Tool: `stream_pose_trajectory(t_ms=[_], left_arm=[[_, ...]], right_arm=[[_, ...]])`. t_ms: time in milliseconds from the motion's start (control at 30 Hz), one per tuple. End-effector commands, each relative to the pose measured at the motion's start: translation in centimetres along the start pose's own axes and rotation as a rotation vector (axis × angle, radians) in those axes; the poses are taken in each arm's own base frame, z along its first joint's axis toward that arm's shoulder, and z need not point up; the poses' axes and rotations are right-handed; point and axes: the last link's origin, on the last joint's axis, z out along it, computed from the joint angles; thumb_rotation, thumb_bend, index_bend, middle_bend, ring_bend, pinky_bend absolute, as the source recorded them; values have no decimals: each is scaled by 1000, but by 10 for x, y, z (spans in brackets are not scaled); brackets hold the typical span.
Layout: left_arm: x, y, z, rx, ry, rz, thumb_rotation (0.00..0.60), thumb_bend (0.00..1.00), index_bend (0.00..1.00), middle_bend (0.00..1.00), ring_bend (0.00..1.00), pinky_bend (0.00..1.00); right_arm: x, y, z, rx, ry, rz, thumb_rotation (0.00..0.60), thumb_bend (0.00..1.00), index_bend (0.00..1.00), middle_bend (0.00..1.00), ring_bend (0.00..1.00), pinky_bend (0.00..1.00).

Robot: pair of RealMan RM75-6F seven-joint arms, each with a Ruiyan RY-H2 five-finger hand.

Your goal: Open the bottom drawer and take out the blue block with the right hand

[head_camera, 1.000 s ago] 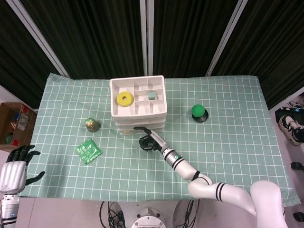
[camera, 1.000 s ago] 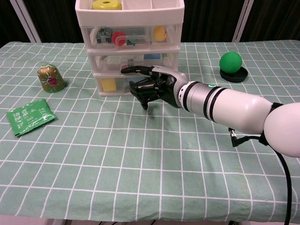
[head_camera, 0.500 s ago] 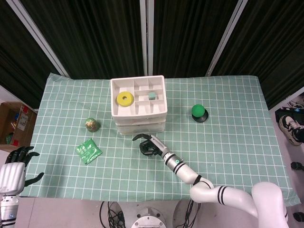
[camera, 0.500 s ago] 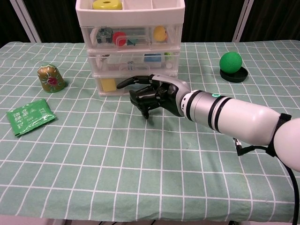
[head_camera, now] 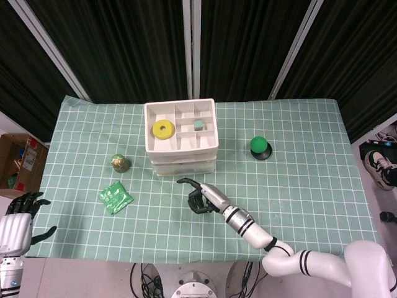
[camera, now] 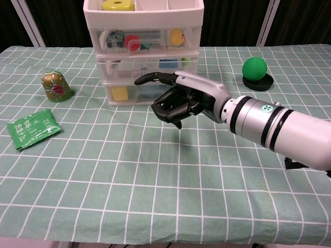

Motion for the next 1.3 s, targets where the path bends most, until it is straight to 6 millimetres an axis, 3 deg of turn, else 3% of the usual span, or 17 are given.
stream_pose_trajectory(t_ms=[33,267,700,1300], left_arm=[[0,0,0,-1,0,0,600,0,356,212,146,179],[1,2,2,-5,3,2,600,0,356,212,146,179],[1,2,3,-6,-7,7,600,0,356,212,146,179],[0,1,2,-1,-6,4,600,0,356,212,146,179]], right_arm=[[27,-17,-28,31,93,-364,600,467,131,744,726,721],[38,-27,-31,-53,146,-516,600,467,120,764,759,760],[48,-20,-20,-137,193,-538,600,470,101,785,775,776],[44,-15,-13,-152,159,-500,600,471,101,789,776,777]])
